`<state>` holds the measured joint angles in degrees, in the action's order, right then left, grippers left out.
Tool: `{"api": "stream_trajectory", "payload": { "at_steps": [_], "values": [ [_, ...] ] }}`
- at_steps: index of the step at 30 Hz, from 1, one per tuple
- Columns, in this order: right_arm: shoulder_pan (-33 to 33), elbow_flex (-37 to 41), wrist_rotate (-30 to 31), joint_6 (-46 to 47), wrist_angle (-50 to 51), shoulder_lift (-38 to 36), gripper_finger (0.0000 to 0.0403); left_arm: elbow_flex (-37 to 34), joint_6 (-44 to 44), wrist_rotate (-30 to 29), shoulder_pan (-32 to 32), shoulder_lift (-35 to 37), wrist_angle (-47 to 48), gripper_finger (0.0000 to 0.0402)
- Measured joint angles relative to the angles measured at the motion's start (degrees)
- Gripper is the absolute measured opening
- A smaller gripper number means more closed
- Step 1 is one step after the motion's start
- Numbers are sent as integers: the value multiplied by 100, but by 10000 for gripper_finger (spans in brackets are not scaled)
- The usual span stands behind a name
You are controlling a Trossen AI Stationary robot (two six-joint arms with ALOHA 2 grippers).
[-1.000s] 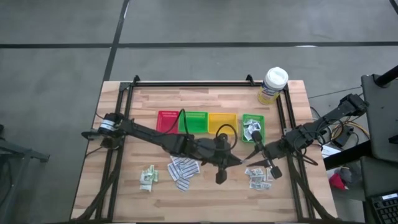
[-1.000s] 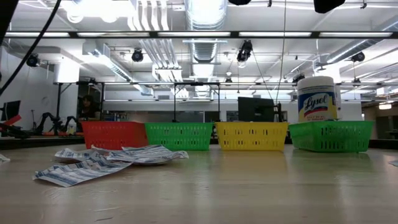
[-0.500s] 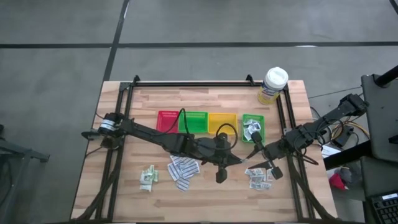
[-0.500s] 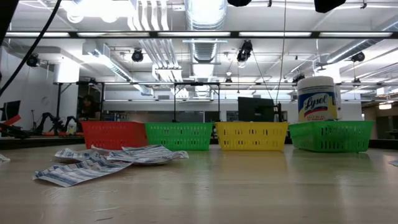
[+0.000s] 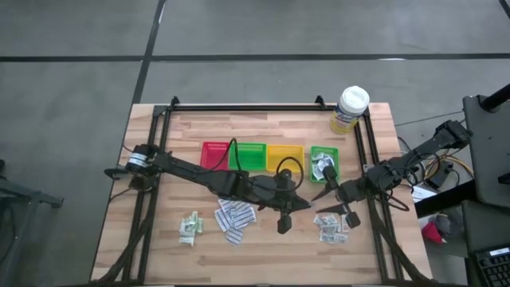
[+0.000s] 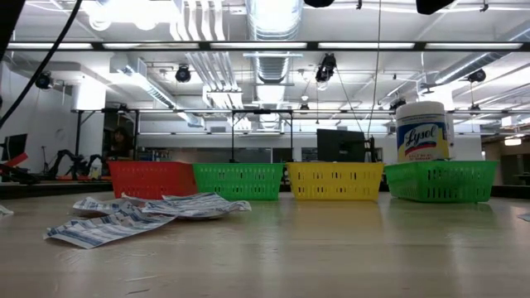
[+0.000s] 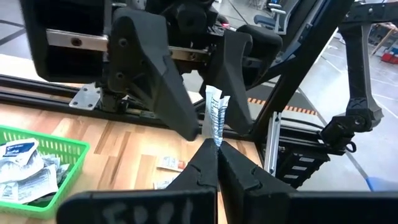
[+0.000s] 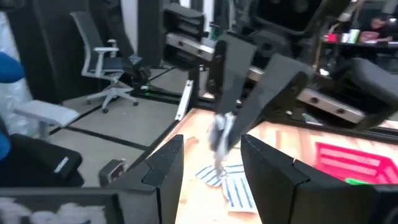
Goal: Pick & Place First Aid Supplies
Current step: Put the blue alcohol pad into the right green bin
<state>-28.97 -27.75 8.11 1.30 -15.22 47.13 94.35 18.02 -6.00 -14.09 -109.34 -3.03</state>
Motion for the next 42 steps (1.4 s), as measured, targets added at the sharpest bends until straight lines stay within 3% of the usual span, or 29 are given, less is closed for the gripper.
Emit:
{"api": "stream_trajectory", "payload": {
  "at_steps": [25,42],
  "values": [
    [4,-2,91,-102,88,168,13,0,-17,58,-2,-24,-84,2],
    [-2,-9,-108,23,300,144,8,0,-7,74,-4,-13,59,2]
  ]
}}
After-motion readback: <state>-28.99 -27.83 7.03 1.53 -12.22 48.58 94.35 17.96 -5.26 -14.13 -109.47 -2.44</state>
